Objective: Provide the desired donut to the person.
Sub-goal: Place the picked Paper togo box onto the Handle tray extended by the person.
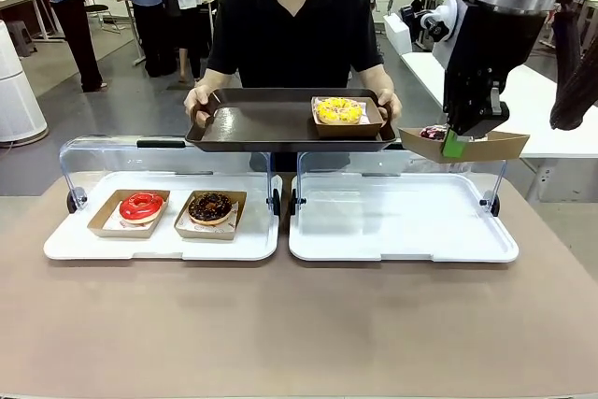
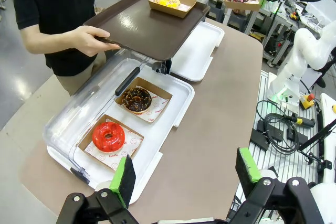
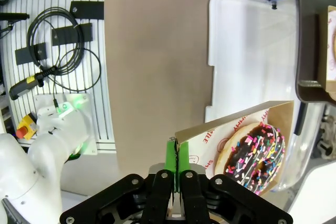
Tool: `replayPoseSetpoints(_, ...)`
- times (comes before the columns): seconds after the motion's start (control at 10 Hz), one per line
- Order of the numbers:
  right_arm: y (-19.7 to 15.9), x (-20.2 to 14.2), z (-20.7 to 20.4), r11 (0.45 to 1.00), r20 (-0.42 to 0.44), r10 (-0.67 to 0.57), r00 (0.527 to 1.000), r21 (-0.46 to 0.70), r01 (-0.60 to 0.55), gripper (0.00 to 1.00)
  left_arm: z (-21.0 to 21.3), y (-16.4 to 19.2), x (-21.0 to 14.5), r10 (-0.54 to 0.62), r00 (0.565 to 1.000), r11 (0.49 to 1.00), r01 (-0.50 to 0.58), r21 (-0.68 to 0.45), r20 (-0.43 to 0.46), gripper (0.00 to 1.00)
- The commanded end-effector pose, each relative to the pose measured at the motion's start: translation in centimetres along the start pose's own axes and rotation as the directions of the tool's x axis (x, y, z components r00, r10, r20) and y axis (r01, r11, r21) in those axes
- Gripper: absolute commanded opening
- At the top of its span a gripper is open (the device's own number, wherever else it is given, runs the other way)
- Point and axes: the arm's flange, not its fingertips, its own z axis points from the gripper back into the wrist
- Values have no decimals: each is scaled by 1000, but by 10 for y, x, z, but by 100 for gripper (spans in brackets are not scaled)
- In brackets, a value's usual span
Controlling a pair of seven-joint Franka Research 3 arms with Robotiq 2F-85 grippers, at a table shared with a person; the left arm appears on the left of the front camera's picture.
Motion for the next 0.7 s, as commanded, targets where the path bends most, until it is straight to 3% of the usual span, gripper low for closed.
replayPoseSetpoints(0.0,3,0,-1,1000,-8,-5,1000,-2,5,0,2,-1,-1,-10,1000,1000,10,-6,-3,100)
replayPoseSetpoints(0.5,0,0,0,1000,0,0,1000,0,0,1,2,-1,-1,-10,1000,1000,10,-6,-3,100)
replayPoseSetpoints(0.6,2,28,20,999,-14,2,1000,-47,-3,1,2,-1,-1,-10,1000,1000,10,-6,-3,100)
